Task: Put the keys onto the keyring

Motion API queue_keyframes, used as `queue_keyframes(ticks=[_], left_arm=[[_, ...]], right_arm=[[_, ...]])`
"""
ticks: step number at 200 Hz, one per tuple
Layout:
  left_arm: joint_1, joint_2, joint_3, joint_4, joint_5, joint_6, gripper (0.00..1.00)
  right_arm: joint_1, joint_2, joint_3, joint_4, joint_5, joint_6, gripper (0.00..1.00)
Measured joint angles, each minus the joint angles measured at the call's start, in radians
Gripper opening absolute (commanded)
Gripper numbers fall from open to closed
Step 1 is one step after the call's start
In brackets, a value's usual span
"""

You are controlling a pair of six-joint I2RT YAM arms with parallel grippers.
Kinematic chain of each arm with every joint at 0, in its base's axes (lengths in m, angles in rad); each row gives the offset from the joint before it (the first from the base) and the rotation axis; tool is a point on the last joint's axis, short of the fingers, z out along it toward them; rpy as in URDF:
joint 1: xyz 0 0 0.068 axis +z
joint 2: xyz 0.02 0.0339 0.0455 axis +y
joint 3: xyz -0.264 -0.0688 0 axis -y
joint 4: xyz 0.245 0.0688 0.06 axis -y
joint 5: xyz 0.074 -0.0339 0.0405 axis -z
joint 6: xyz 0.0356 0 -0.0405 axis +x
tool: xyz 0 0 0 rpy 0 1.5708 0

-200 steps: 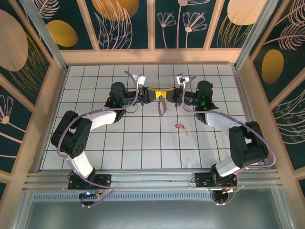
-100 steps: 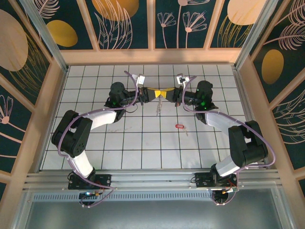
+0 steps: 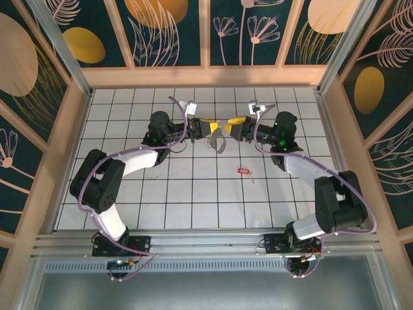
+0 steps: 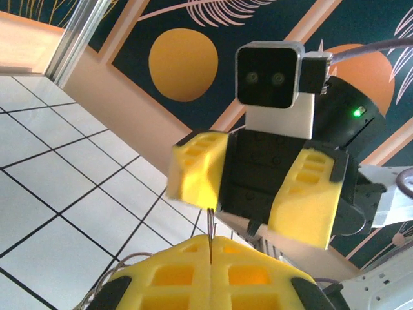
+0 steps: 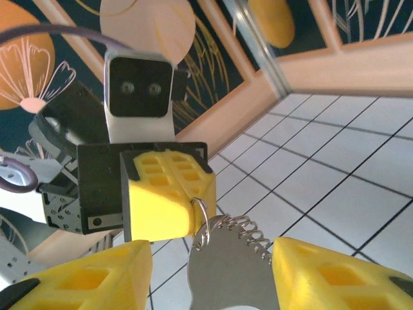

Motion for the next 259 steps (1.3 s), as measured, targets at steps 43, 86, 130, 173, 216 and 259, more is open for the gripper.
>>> queue_keyframes(ticks=[43, 86, 130, 173, 216, 259], left_arm=[[0.000, -0.029, 0.014, -0.131, 0.002, 0.119, 0.00], [0.000, -0.056, 0.097, -0.283, 0.021, 0.254, 0.00], [0.000, -0.062, 0.141, -0.386, 0.057, 0.336, 0.00], [-0.003, -0.061, 0.158, -0.435, 0.078, 0.361, 0.00], [-0.010, -0.062, 0.168, -0.457, 0.087, 0.375, 0.00], [-0.011, -0.067, 0.169, -0.473, 0.091, 0.378, 0.00]], right_arm=[[-0.025, -0.068, -0.023, 0.000, 0.013, 0.003, 0.54], [-0.023, -0.064, -0.023, -0.008, -0.013, -0.004, 0.54], [-0.011, -0.051, -0.023, -0.020, -0.050, -0.027, 0.53], [0.017, -0.042, -0.018, -0.023, -0.069, -0.050, 0.52], [0.031, -0.006, 0.005, -0.023, -0.069, -0.053, 0.47], [0.039, 0.005, 0.015, -0.022, -0.069, -0.053, 0.33]])
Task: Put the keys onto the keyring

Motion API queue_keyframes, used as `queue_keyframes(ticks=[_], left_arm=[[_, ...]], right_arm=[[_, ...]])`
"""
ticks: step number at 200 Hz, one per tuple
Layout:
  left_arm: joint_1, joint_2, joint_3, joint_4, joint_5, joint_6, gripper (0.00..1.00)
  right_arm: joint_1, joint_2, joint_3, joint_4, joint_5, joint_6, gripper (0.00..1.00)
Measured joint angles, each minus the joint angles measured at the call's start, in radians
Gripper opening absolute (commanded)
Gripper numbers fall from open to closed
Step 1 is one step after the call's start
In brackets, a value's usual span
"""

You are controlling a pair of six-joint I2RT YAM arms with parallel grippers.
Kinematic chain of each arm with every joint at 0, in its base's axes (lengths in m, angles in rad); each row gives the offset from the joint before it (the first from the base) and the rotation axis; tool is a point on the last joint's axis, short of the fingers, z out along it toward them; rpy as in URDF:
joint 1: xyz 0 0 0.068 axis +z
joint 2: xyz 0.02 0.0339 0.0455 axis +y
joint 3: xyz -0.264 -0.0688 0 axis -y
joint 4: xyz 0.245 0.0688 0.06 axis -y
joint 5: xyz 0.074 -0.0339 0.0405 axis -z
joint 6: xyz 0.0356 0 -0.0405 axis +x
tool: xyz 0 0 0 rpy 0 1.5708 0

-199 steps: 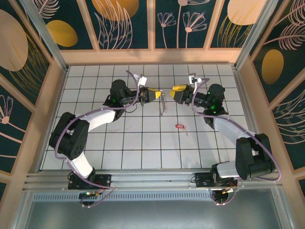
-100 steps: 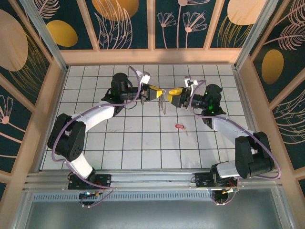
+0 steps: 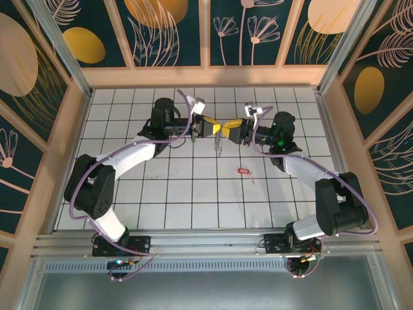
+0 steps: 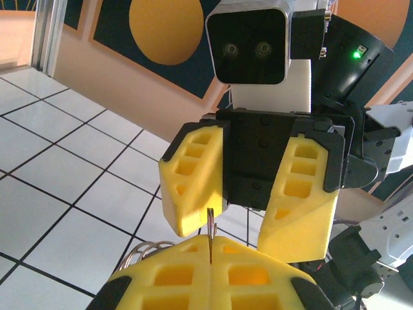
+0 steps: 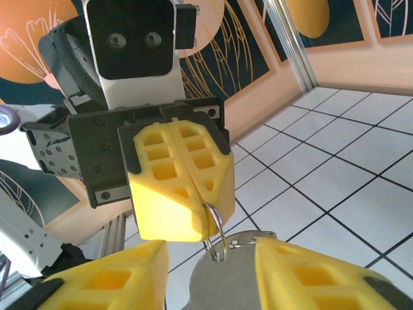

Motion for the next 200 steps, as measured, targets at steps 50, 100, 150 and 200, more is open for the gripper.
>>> queue_keyframes(ticks=[50, 100, 150, 200], left_arm=[[0.000, 0.000, 0.000, -0.004, 0.005, 0.005, 0.00], [-0.002, 0.000, 0.000, -0.006, 0.019, 0.005, 0.00], [-0.005, 0.000, 0.003, -0.016, 0.022, 0.006, 0.00], [-0.003, 0.000, 0.012, -0.027, 0.006, 0.005, 0.02]], right_arm=[[0.002, 0.002, 0.000, 0.000, 0.001, 0.000, 0.20], [0.002, 0.002, 0.000, 0.000, 0.004, 0.000, 0.23], [0.003, 0.004, 0.005, 0.001, 0.007, 0.002, 0.06], [0.002, 0.005, 0.012, 0.000, 0.011, 0.000, 0.00]])
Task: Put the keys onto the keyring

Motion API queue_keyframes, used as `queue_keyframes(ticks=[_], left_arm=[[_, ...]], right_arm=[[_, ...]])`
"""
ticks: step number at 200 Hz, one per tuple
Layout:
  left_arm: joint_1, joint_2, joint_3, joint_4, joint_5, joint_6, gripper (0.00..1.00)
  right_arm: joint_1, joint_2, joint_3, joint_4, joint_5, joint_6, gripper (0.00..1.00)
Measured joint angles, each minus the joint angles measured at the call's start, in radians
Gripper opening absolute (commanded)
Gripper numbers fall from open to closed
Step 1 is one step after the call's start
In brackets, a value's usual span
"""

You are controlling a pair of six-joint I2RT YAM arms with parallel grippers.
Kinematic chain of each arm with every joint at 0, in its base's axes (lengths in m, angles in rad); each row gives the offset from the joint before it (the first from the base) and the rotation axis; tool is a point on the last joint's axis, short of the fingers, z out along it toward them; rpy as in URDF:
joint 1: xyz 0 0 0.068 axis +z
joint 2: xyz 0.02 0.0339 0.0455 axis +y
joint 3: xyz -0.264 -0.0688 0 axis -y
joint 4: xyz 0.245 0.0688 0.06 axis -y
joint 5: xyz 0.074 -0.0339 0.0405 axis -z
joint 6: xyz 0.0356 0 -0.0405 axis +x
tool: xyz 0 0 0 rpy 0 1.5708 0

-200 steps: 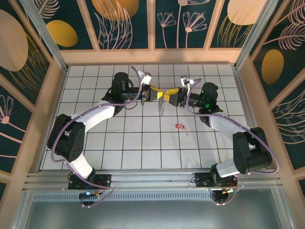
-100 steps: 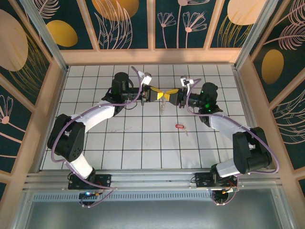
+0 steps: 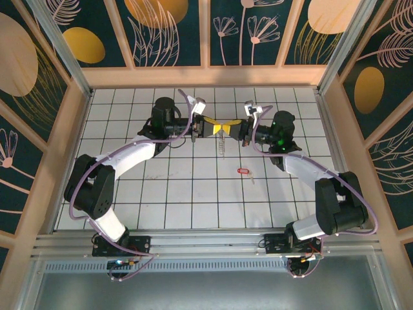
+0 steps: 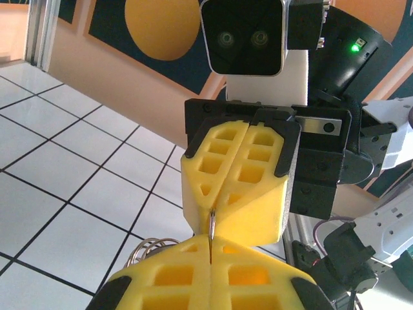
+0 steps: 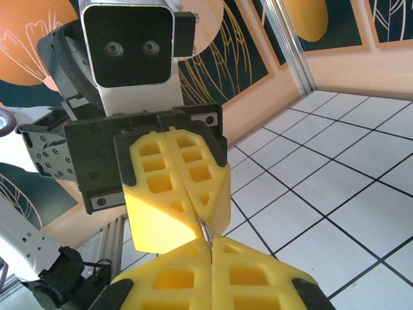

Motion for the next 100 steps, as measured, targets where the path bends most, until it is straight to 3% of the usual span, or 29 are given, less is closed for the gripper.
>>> queue_keyframes(ticks=[40, 69, 100], left_arm=[[-0.010, -0.047, -0.044, 0.047, -0.110, -0.048, 0.39], [-0.009, -0.126, -0.095, 0.125, -0.186, -0.092, 0.55], [-0.008, -0.151, -0.113, 0.201, -0.217, -0.149, 0.59]], right_arm=[[-0.008, 0.000, 0.000, 0.002, 0.013, 0.001, 0.00], [-0.017, 0.000, 0.000, 0.009, 0.016, 0.002, 0.00], [-0.018, -0.009, -0.009, 0.035, 0.019, 0.014, 0.00]])
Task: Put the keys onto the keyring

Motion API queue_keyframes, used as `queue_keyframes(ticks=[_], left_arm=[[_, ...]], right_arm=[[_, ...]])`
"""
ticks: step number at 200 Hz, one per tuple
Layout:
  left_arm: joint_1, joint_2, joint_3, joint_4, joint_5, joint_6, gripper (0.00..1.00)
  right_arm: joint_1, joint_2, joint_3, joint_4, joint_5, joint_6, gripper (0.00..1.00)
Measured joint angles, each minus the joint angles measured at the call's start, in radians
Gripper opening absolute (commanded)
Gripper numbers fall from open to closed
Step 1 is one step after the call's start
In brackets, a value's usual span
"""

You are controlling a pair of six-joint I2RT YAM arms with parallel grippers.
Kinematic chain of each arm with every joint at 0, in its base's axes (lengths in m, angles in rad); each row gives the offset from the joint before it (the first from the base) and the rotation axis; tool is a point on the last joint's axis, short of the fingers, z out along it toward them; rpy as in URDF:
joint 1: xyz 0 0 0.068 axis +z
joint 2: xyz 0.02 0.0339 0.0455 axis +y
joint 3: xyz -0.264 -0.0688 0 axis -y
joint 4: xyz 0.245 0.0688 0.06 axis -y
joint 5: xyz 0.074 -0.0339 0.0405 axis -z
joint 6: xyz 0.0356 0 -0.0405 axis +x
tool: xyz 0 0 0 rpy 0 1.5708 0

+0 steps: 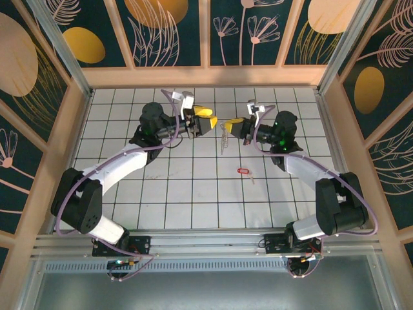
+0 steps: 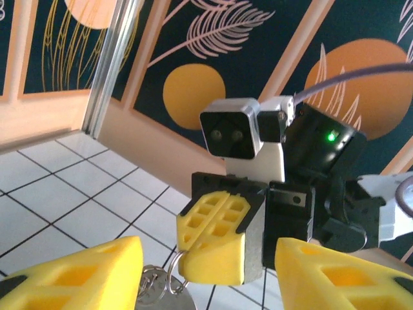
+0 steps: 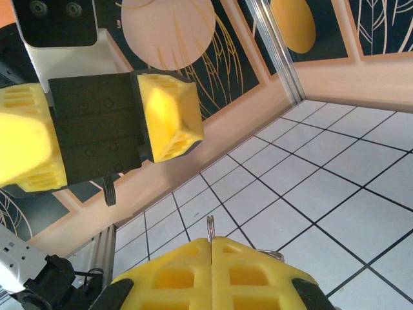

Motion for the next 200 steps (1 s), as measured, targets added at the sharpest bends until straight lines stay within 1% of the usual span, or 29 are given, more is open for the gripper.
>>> queue_keyframes(ticks=[68, 131, 200], left_arm=[[0.000, 0.017, -0.031, 0.120, 0.016, -0.112, 0.60], [0.000, 0.056, -0.035, 0.246, 0.050, -0.210, 0.57], [0.000, 0.098, -0.035, 0.412, 0.056, -0.322, 0.53]], right_arm=[[0.000, -0.020, -0.015, 0.146, 0.016, 0.089, 0.00], [0.002, -0.019, -0.039, 0.334, 0.042, 0.229, 0.00], [0.039, 0.034, -0.044, 0.496, 0.100, 0.318, 0.00]])
